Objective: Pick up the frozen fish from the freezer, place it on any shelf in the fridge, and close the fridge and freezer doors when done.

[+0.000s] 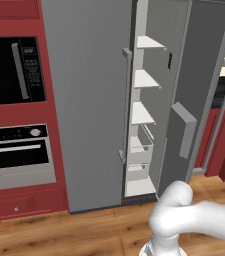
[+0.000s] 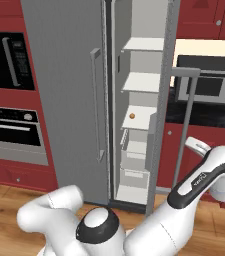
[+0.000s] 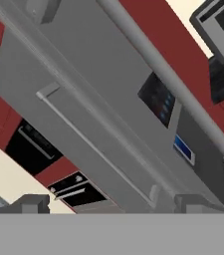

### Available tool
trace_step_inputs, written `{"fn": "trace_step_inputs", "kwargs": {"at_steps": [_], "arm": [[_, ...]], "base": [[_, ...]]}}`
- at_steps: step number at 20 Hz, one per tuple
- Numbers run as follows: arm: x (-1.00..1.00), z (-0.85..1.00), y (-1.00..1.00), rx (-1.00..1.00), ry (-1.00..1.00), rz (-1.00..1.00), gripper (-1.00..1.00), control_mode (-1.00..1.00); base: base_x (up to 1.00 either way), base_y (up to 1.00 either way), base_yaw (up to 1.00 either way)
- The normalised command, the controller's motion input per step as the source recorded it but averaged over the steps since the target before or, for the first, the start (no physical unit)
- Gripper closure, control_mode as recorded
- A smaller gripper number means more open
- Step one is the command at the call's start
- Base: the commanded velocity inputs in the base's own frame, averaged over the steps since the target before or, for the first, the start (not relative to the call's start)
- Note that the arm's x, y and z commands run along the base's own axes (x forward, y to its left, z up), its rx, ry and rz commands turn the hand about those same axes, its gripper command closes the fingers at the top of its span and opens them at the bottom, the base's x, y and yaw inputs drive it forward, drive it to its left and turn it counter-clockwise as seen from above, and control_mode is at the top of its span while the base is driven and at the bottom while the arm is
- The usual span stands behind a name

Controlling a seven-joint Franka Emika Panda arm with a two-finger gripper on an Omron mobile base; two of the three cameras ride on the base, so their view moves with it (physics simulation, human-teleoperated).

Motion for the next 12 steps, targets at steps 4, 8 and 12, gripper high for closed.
{"fn": "trace_step_inputs", "kwargs": {"at_steps": [4,8,12], "arm": [[0.88,-0.08,-0.21,0.0,0.0,0.0,-1.0,-1.0],[1.0,-0.17,-0.05,0.0,0.0,0.0,-1.0,-1.0],[0.99,-0.19,-0.2,0.0,0.0,0.0,-1.0,-1.0]], "base": [[0.0,0.0,0.0],[0.0,0.0,0.0],[0.0,0.0,0.0]]}}
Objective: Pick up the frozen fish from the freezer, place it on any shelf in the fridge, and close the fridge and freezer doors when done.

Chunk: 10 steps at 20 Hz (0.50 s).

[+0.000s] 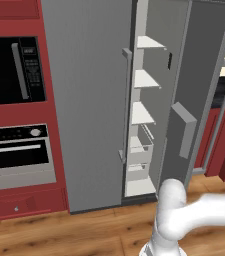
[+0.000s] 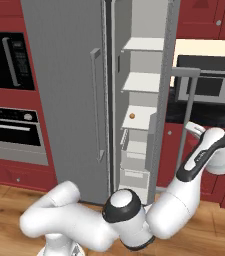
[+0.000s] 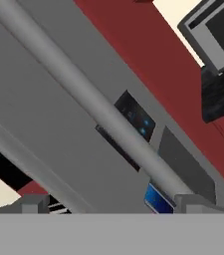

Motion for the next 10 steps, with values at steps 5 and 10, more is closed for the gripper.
{"fn": "trace_step_inputs", "kwargs": {"at_steps": [5,10], "arm": [[0.81,-0.12,-0.33,0.0,0.0,0.0,-1.0,-1.0],[0.64,-0.01,0.11,0.0,-0.01,0.02,-1.0,-1.0]], "base": [[0.0,0.0,0.0],[0.0,0.0,0.0]]}}
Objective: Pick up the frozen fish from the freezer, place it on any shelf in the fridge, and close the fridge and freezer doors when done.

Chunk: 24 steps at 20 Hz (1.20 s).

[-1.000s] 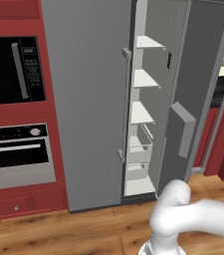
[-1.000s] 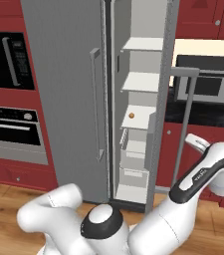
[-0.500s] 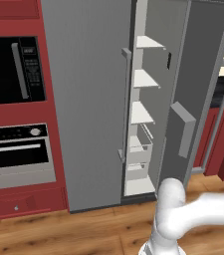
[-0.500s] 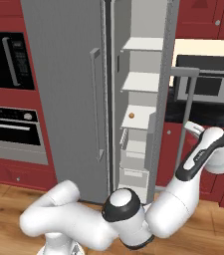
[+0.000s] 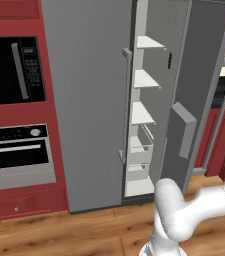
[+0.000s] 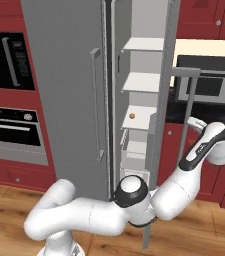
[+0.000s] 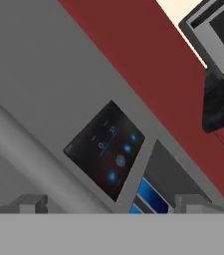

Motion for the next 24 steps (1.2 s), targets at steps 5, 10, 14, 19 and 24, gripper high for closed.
{"fn": "trace_step_inputs", "kwargs": {"at_steps": [5,10,14,19,24], "arm": [[0.55,0.0,0.67,0.0,-0.03,0.13,-1.0,-1.0],[0.22,0.0,1.0,-0.02,-0.07,0.23,-1.0,-1.0],[0.0,-0.02,1.0,-0.07,-0.16,0.19,-1.0,-1.0],[0.0,-0.03,1.0,-0.07,-0.23,0.01,-1.0,-1.0],[0.0,-0.22,1.0,-0.03,-0.33,-0.02,-1.0,-1.0]], "base": [[0.0,0.0,0.0],[0.0,0.0,0.0],[0.0,0.0,0.0],[0.0,0.0,0.0],[0.0,0.0,0.0]]}}
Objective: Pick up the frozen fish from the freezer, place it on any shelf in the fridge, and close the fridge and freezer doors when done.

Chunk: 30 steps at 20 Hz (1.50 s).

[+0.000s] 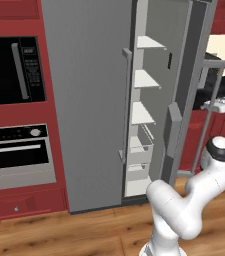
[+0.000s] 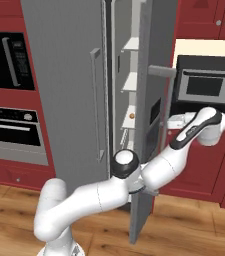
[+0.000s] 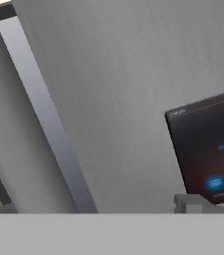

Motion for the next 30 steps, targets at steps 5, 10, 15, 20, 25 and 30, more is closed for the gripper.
{"fn": "trace_step_inputs", "kwargs": {"at_steps": [5,10,15,20,25,30], "arm": [[0.0,-0.44,1.0,0.0,-0.33,-0.17,-1.0,-1.0],[0.0,-0.7,1.0,0.0,-0.31,-0.31,-1.0,-1.0],[0.3,-0.09,-0.2,0.07,-0.14,-0.22,-1.0,-1.0],[-0.17,-0.61,0.38,0.06,-0.08,-0.37,-1.0,-1.0],[0.05,-1.0,1.0,0.0,-0.05,-0.47,-1.0,-1.0],[0.36,-1.0,1.0,0.02,0.0,-0.34,-1.0,-1.0]], "base": [[0.0,0.0,0.0],[0.0,0.0,0.0],[0.0,0.0,0.0],[0.0,0.0,0.0],[0.0,0.0,0.0],[0.0,0.0,0.0]]}}
